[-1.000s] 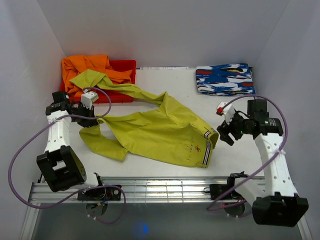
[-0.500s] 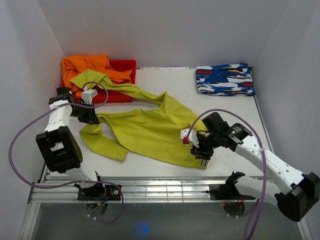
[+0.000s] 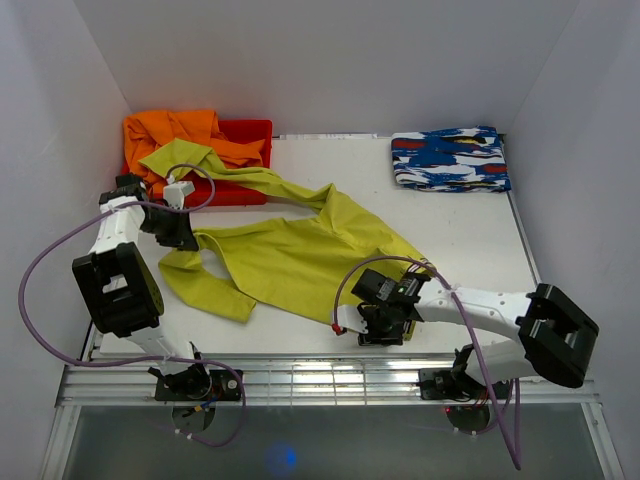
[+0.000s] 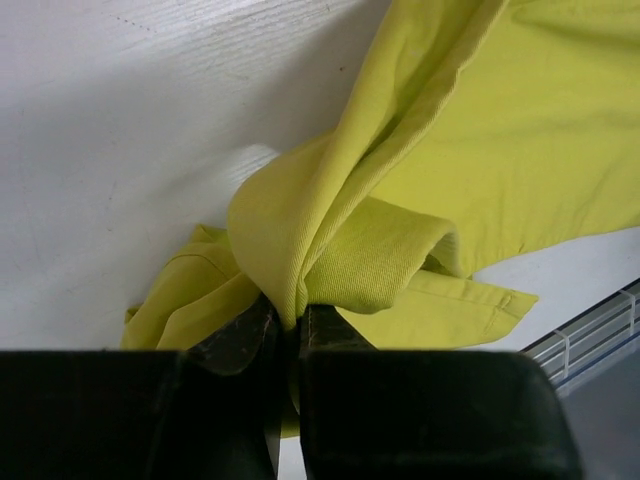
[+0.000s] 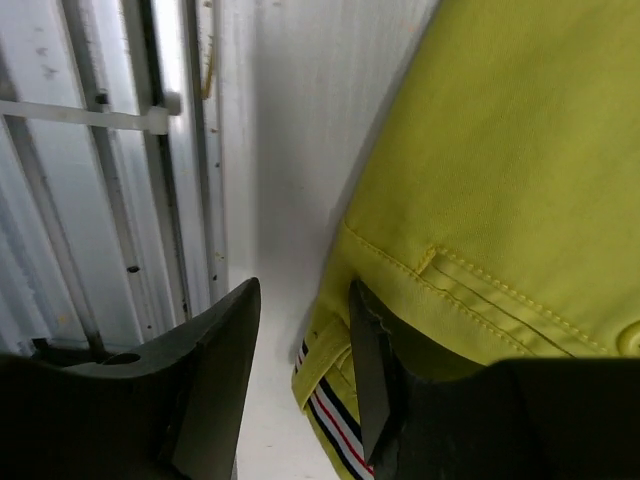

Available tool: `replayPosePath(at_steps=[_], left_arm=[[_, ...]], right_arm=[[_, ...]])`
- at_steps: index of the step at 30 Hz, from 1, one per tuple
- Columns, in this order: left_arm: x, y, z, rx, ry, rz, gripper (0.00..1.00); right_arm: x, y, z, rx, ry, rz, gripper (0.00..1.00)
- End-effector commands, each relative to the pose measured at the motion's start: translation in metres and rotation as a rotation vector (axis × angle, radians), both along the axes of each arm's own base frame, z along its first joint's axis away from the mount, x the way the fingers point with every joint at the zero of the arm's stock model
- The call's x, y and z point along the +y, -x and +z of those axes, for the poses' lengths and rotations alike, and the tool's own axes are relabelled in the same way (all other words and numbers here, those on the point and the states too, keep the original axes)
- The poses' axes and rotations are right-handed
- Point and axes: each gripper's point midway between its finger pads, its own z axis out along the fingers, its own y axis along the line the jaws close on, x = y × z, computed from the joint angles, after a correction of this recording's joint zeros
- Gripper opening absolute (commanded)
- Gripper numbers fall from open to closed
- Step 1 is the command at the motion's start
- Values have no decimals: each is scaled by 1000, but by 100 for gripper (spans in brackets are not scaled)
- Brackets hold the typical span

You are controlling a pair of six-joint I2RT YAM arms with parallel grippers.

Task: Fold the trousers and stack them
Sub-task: Flatten the trousers out

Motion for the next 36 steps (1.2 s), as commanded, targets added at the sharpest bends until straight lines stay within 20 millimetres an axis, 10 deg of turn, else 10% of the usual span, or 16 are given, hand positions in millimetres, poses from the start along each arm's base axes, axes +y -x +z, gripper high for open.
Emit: replayPosePath(at_steps=[1,7,9,12,18,25,31,36], left_arm=[[0,-10,11,-34,2,-2,20],[1,-9,7,-37,-3,-3,29],[3,-9,5,-39,-10,-5,30],[9,-11,9,-59,-23,2,20],[19,-24,69,-279,-76,-15,0],[13,-30,168,-648,-193,-95,0],[15,-72,200,-761,-177,-101,0],[-33,-70,205,-716,-11,-285,0]], right_arm=[[2,-20,-15,-94,34,-75,47],[-11,-40,-40,-199,107,-124,39],[-16,-44,-44,-223,138,-140,10],[-10,-49,-32,-245,109,-148,8],[20,-66,67,-204,-152,-195,8],[15,-85,193,-431,-487,-171,8],[-21,-121,235,-590,-492,-366,8],[-73,-137,265,-737,-490,-545,8]])
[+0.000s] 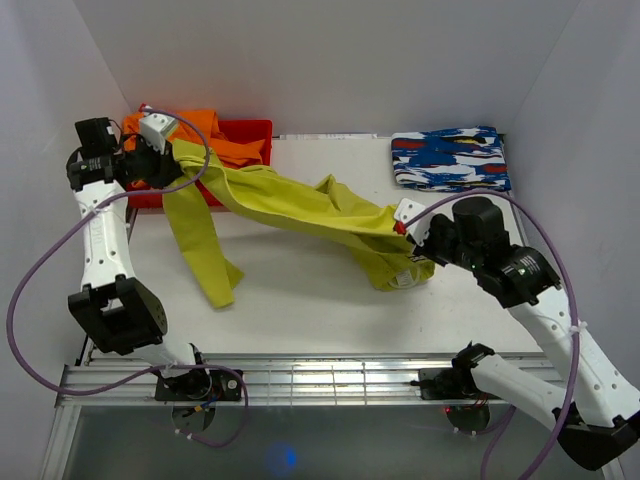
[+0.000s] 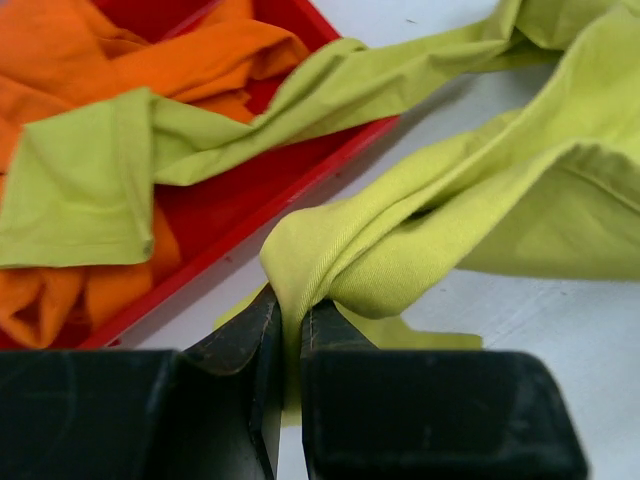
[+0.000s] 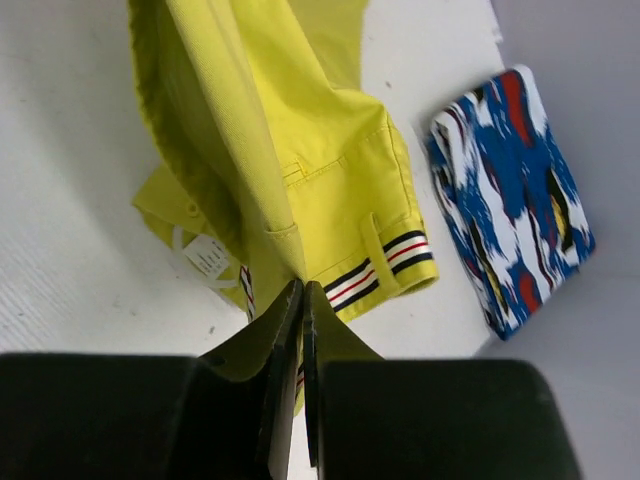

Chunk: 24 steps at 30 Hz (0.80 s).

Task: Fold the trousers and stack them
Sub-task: Flatten the trousers out

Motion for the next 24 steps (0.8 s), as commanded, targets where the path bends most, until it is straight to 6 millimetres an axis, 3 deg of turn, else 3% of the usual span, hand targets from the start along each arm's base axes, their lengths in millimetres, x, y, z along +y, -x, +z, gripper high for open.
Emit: replayPosePath(at_steps=[1,5,8,9,11,14,17,19,21,23,24], left_arm=[[-38,16,11,-10,75,-181,0],[-45,35,26,-86,78,-152,0],[-47,70,51,-151,110,-96,0],[-53,91,74,-227,103,-78,0],[-51,104,112,-346,100,3,0],[-49,121,190,-539,81,79,0],[-75,147,247,-642,104,-43,0],[-90,165,271,-677,134,-104,0],[-102,184,301,-749,169,-131,0],[-104,187,313,-781,192,-137,0],[-104,185,313,-778,198,-143,0]], right_arm=[[-36,-6,39,-135,-17,-133,8],[-56,4,84,-256,-87,-212,8],[-61,20,117,-311,-175,-218,8],[-60,29,135,-333,-217,-200,8],[-62,32,155,-353,-250,-214,8],[-73,32,220,-483,-350,-271,8],[-97,47,294,-646,-461,-352,8],[-119,64,326,-739,-511,-414,8],[-143,82,340,-820,-513,-468,8],[-151,82,319,-810,-475,-511,8],[-147,67,295,-766,-426,-528,8]])
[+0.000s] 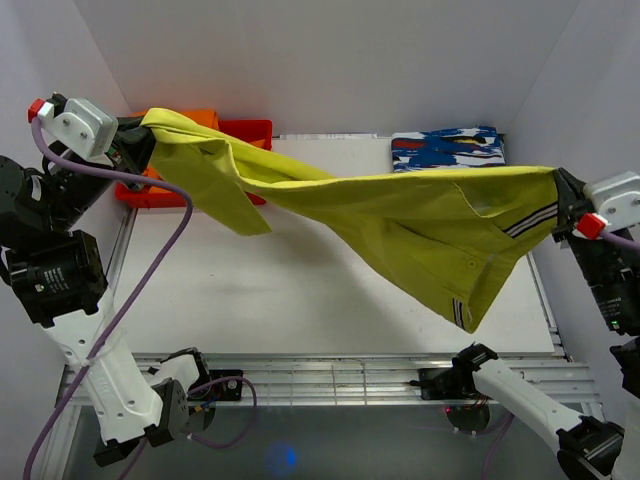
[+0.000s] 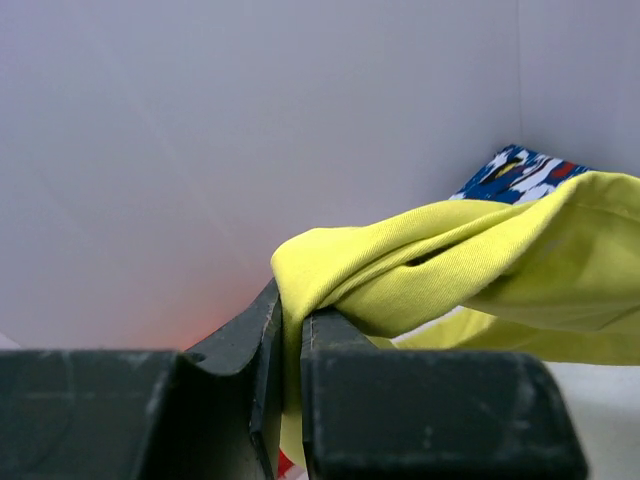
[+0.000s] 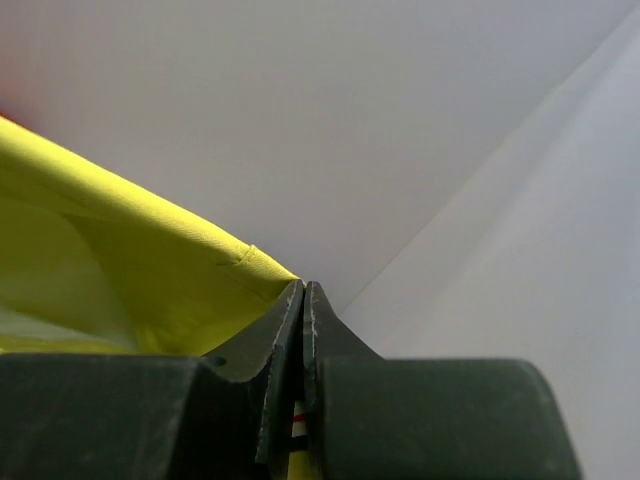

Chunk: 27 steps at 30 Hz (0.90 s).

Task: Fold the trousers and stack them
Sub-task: Flatten the trousers out

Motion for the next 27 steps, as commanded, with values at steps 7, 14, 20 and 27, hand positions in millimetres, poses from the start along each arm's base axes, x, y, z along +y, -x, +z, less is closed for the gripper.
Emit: replayPosePath(at_steps=[7,14,20,27], left_arm=[[9,-68,-33,165,130,-133,0],[-65,-149,-136,397,77,-272,0],[-104,-221,-177,473,169,-252,0],[-156,-290,-238,571,143,-309,0]], right_arm=[[-24,-24,-114,120,82,-199,8],[-19,-40,-155,211,135,-227,8],[-12,-52,-172,262,168,-225,8],[49,-56,-283,637,285,56,8]])
